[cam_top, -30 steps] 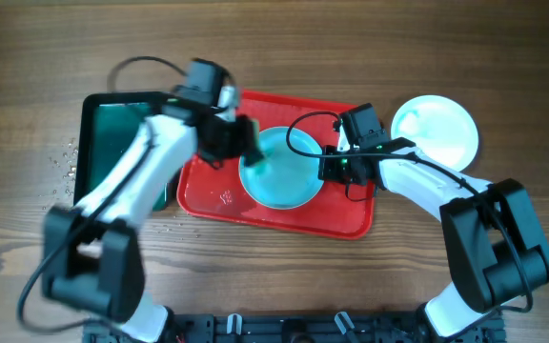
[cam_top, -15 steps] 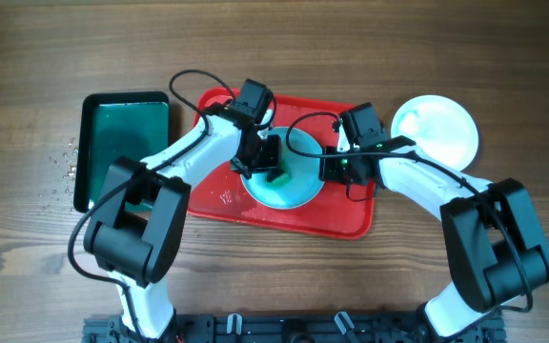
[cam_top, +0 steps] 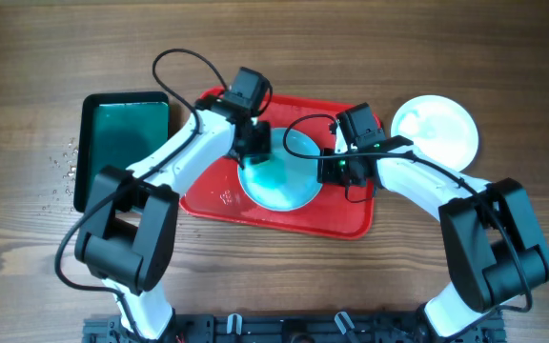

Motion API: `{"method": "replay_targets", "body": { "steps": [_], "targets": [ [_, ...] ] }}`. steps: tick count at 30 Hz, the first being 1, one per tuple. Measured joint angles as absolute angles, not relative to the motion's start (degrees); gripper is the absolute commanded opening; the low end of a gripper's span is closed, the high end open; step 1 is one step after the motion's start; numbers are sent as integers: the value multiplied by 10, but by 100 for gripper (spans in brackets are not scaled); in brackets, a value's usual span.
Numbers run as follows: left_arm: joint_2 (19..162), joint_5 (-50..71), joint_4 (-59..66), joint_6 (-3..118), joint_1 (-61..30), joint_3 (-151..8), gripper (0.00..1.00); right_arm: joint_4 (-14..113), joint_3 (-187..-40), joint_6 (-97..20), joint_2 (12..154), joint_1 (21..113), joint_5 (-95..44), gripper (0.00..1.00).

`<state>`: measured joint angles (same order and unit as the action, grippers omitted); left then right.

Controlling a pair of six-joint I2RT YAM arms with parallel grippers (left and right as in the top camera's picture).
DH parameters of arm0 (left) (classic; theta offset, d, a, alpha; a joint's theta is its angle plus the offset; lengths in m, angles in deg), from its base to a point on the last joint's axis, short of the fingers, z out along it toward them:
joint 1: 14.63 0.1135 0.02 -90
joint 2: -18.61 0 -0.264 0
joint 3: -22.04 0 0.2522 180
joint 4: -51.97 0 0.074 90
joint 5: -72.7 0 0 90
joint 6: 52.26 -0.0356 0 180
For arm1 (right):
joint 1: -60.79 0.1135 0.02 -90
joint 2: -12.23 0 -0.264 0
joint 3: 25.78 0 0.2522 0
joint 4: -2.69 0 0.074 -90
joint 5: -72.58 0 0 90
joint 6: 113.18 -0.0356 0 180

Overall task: Clean dirty plates on tray and stack at the side
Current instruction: 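Scrub the last plate with the sponge while the right gripper holds it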

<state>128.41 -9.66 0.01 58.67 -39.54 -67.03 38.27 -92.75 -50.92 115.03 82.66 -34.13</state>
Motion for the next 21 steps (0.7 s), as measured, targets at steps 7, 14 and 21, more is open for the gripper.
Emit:
{"method": "replay_targets", "body": {
  "steps": [7,14,21],
  "targets": [
    [1302,33,50,608,-413,-671,4,383,-928,-510,1150,827,-341,4],
    [1345,-31,13,619,-420,-683,4,386,-929,-510,1150,827,-341,4],
    [1323,-247,-81,651,-410,-693,4,385,-929,-510,1152,831,-353,4]
  ]
}}
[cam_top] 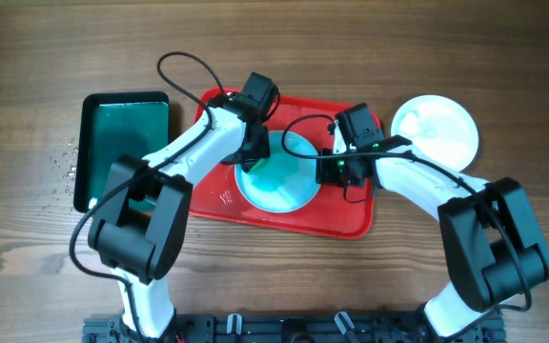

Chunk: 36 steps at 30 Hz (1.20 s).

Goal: Clean dirty plates on tray and stack at the side

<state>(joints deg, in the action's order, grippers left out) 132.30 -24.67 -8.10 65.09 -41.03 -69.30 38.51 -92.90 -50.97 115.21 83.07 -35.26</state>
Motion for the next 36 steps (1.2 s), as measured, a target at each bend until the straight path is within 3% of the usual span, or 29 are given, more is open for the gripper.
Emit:
{"method": "replay_targets", "body": {
  "steps": [7,17,23,25,28,36],
  "targets": [
    [1254,-296,-92,687,-363,-683,4,393,-929,-510,1153,831,-359,4],
    [1189,-110,-72,665,-305,-681,4,429,-937,-507,1150,826,-363,4],
    [1169,-88,-95,675,-153,-681,4,517,-962,-485,1120,826,-320,4],
    [1156,-82,-120,679,-54,-681,4,541,-993,-468,1077,828,-277,4],
    [1154,-58,-126,681,11,-678,4,570,-1048,-442,1032,844,-204,4],
    [1154,-39,-96,681,63,-657,4,598,-1156,-350,989,957,27,4]
  ]
}}
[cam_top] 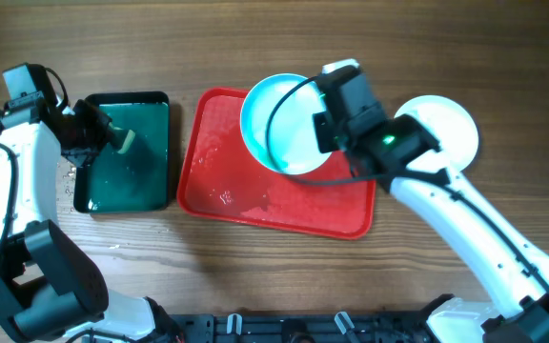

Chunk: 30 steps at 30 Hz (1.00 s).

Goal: Clean dirty plates on tray and stack at the side

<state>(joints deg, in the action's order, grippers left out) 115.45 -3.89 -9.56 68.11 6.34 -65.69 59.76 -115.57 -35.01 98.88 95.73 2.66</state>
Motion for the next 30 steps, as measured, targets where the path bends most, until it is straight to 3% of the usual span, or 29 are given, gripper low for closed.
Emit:
{"method": "replay_targets", "body": {
  "steps": [5,12,18,25,26,28,30],
  "targets": [
    [1154,-42,-75,681,63,-636,4,589,-1156,-277,989,1060,224,4],
    [1168,-45,-41,681,63,-608,4,474,-1157,-135,989,1177,437,4],
    [1185,-46,-37,681,63,-605,4,411,-1157,-50,989,1209,498,4],
    [1186,-55,-28,681,63,-605,4,418,-1157,-60,989,1210,508,4],
    [1186,-57,-27,681,63,-605,7,425,-1157,-68,989,1210,504,4],
    [1186,-64,-27,681,63,-605,24,444,-1158,-95,989,1210,488,4],
    [1187,-67,-26,681,63,-605,69,469,-1158,-134,989,1209,461,4]
  ]
}}
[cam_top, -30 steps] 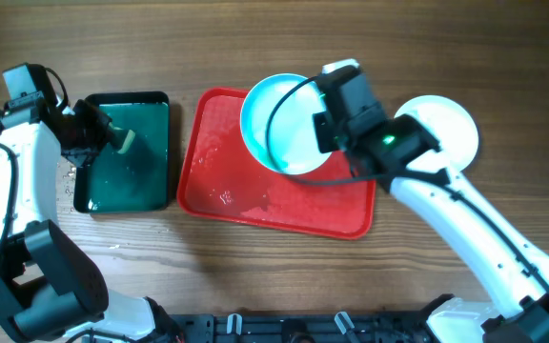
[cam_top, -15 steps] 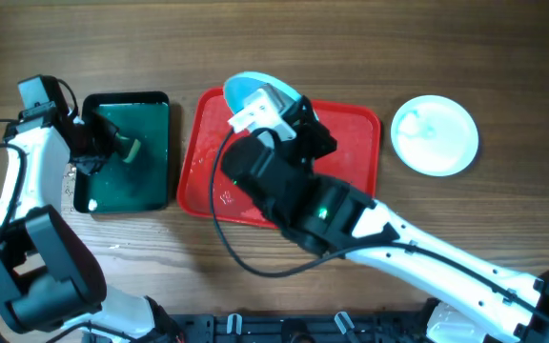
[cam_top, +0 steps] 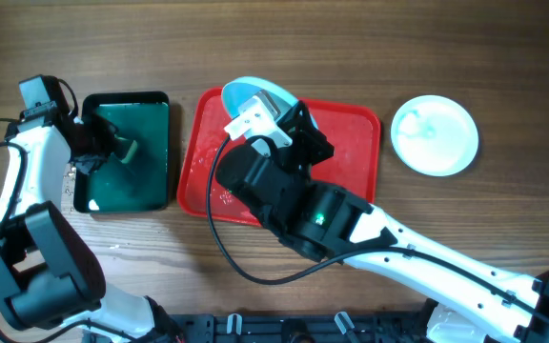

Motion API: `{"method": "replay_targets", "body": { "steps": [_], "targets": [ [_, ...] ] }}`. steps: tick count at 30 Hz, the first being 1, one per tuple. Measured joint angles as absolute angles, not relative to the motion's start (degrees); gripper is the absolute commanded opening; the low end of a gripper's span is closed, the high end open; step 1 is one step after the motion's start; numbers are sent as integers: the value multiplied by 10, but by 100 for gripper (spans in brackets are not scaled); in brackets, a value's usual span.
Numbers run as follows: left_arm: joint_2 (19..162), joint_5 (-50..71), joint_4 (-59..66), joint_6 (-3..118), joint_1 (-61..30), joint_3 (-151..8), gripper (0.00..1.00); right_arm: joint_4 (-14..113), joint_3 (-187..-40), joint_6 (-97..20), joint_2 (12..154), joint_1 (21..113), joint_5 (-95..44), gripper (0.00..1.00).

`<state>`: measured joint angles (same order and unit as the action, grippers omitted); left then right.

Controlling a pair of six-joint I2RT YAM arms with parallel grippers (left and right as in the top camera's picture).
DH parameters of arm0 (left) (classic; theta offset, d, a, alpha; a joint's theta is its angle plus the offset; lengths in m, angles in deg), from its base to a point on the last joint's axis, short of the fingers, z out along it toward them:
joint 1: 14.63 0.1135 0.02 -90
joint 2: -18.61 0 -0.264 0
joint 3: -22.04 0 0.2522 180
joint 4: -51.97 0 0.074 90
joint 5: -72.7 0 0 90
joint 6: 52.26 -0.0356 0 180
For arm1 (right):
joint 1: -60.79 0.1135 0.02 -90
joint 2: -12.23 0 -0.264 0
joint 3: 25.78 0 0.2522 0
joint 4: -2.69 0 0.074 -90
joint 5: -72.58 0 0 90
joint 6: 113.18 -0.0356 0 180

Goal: Clean dirty plates on tray and stack at the side

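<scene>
A light blue plate (cam_top: 244,93) hangs tilted, high over the back left part of the red tray (cam_top: 351,143). My right gripper (cam_top: 253,121) is shut on its rim, and the raised right arm hides much of the tray's middle. At the far left, my left gripper (cam_top: 109,148) is shut on a small sponge (cam_top: 127,151) inside the green basin (cam_top: 151,119). One pale plate (cam_top: 434,134) lies flat on the table to the right of the tray.
Water droplets (cam_top: 65,171) speckle the wood to the left of the basin. The right arm's body stretches from the bottom right corner up over the tray. Cables loop beside both arms.
My right arm has come up closer to the camera and moved left, and the blue plate is now tilted over the tray's back left. The left gripper stays in the basin with the sponge.
At first both grippers were at the blue plate on the tray, the left on its surface and the right at its rim. Then the left held a sponge in the green basin while the right held the plate above the tray. The plate now hangs tilted and higher.
</scene>
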<state>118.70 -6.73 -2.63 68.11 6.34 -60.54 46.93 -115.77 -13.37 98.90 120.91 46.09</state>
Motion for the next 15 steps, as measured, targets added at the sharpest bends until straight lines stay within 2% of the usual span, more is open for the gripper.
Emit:
{"method": "replay_targets", "body": {
  "steps": [1,4,13,15],
  "targets": [
    [1189,-70,-26,683,63,-605,74,482,-1158,-156,989,1208,445,4],
    [1196,-71,-22,683,63,-605,75,517,-1158,-224,989,1197,407,4],
    [1194,-34,-14,674,63,-604,71,608,-1158,-415,989,1121,310,4],
    [1176,-17,-14,669,63,-603,82,614,-1158,-454,989,1084,258,4]
  ]
}}
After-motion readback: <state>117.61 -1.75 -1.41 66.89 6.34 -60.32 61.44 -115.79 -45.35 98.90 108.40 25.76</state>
